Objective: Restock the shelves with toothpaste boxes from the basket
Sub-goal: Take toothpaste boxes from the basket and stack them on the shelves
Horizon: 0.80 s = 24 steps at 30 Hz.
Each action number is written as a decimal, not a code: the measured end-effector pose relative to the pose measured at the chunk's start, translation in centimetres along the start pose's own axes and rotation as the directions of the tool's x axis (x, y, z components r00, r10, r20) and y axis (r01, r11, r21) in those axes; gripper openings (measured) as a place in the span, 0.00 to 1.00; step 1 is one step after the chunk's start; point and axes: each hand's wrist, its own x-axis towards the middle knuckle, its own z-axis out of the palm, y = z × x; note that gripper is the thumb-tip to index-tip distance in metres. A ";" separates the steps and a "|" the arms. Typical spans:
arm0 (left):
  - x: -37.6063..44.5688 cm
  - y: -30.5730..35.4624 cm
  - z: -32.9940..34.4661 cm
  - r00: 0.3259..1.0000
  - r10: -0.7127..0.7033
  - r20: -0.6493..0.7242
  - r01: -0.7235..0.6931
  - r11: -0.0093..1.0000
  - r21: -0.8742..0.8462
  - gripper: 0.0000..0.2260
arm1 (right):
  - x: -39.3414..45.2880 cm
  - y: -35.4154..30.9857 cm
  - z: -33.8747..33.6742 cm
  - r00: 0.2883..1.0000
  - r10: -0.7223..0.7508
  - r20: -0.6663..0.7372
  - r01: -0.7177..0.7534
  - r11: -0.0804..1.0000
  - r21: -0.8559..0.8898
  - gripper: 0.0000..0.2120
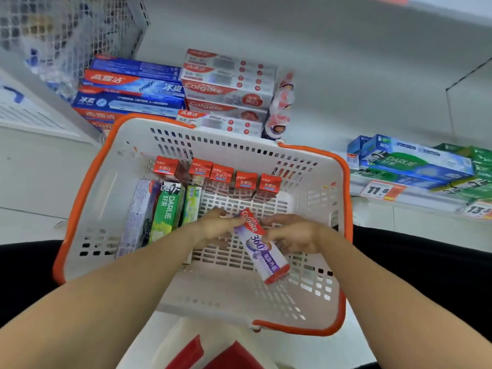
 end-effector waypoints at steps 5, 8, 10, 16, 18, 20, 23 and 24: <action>-2.4 1.2 -2.3 0.985 0.050 0.168 -0.011 0.975 -0.221 0.23 | -2.5 -2.3 0.1 0.988 -0.121 0.092 0.110 0.988 0.112 0.11; -3.9 1.9 -4.5 0.991 0.128 0.049 -0.105 0.939 -0.328 0.24 | -3.0 -2.8 -0.7 0.987 -0.142 0.068 0.135 0.986 0.102 0.22; -4.7 1.9 -5.7 0.982 0.174 -0.068 -0.186 0.924 -0.334 0.22 | -3.1 -3.3 -0.5 0.983 -0.144 0.117 0.140 0.989 0.048 0.22; -5.9 0.1 -8.5 0.724 0.376 -0.578 -0.271 0.926 0.263 0.12 | -1.8 -4.8 2.3 0.975 -0.188 0.115 0.193 0.981 -0.035 0.23; -5.8 -1.5 -9.8 0.696 0.332 -0.637 -0.048 0.906 0.420 0.18 | -1.3 -4.8 2.8 0.979 -0.165 0.123 0.171 0.984 -0.040 0.22; -5.4 -3.2 -10.5 0.706 0.274 -0.653 0.206 0.803 0.560 0.28 | -1.1 -4.6 3.1 0.979 -0.156 0.130 0.161 0.986 -0.036 0.18; -4.7 -4.1 -10.3 0.651 0.287 -0.703 0.312 0.743 0.592 0.32 | -0.8 -4.1 3.1 0.983 -0.138 0.120 0.144 0.989 -0.040 0.15; -4.4 -4.0 -10.2 0.646 0.276 -0.712 0.320 0.749 0.581 0.32 | -0.6 -3.9 3.0 0.985 -0.134 0.107 0.140 0.989 -0.047 0.16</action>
